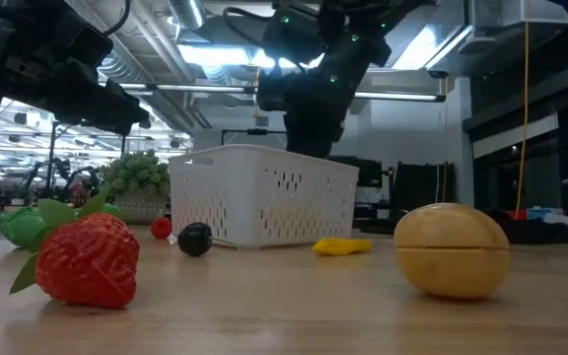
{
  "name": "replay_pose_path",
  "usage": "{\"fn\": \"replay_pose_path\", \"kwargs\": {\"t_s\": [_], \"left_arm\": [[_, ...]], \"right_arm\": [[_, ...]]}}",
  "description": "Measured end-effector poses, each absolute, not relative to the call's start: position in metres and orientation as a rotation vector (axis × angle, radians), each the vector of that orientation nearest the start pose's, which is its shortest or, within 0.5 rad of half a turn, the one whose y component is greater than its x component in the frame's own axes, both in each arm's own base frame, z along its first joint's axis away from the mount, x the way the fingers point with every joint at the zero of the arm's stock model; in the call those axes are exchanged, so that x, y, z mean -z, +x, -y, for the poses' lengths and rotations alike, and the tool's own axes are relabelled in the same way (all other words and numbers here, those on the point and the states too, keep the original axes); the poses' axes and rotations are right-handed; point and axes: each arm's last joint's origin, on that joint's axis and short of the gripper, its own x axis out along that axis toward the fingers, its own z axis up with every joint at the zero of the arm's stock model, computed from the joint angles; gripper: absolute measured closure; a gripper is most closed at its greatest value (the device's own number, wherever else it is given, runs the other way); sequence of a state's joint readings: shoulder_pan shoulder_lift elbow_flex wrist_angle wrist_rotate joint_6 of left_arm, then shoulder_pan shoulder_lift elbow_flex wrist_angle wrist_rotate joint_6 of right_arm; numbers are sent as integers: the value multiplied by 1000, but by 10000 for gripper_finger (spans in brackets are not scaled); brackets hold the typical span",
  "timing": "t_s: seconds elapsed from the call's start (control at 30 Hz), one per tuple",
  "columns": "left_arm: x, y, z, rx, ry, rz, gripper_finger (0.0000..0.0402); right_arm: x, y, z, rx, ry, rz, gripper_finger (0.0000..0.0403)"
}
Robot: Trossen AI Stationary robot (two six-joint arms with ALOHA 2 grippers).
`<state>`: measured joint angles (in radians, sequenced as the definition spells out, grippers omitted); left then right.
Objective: Pick and placing Produce into tupperware
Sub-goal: Put the blackberry into the white bin, then put the raspberry into the white bin
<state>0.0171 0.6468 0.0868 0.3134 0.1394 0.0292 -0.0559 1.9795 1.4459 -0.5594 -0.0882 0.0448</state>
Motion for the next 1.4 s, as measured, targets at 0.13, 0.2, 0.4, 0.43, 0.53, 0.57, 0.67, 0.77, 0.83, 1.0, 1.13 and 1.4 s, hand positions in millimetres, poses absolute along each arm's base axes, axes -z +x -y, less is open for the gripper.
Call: {"fn": "replay_pose_path", "kwargs": {"t_s": [0.13, 0.2, 0.4, 0.43, 0.53, 0.57, 0.67, 0.77, 0.83, 1.0, 1.13, 1.4], "left_arm": [[-160, 142, 2, 125, 10, -245, 325], [-160, 142, 2, 125, 10, -245, 321], [-159, 142, 2, 125, 10, -247, 310], [-159, 142, 2, 125, 10, -247, 308], [-159, 142, 2, 125, 10, -250, 303], [-159, 142, 2, 125, 9, -252, 302], [-159, 142, 2, 125, 9, -253, 297], [-159, 142, 2, 125, 9, -253, 293], [-159, 142, 2, 125, 9, -253, 290], [-159, 142, 2, 125, 9, -253, 283], [-159, 142, 2, 125, 9, -253, 279], [-159, 142, 2, 126, 15, -251, 274]], "right_arm": [[-186, 410, 20, -23, 129, -1101, 290], [-186, 410, 20, -24, 128, -1100, 291], [-186, 411, 20, -23, 127, -1094, 281], [-186, 411, 20, -23, 127, -1093, 280], [-186, 411, 20, -20, 132, -1092, 278], [-186, 411, 20, -20, 131, -1092, 278], [-186, 411, 20, -21, 129, -1092, 277], [-186, 411, 20, -21, 129, -1092, 277], [-186, 411, 20, -23, 127, -1092, 277], [-191, 411, 18, -59, 67, -1060, 277], [-196, 416, 17, -96, -1, -997, 276], [-208, 416, 23, -123, -82, -927, 276]]}}
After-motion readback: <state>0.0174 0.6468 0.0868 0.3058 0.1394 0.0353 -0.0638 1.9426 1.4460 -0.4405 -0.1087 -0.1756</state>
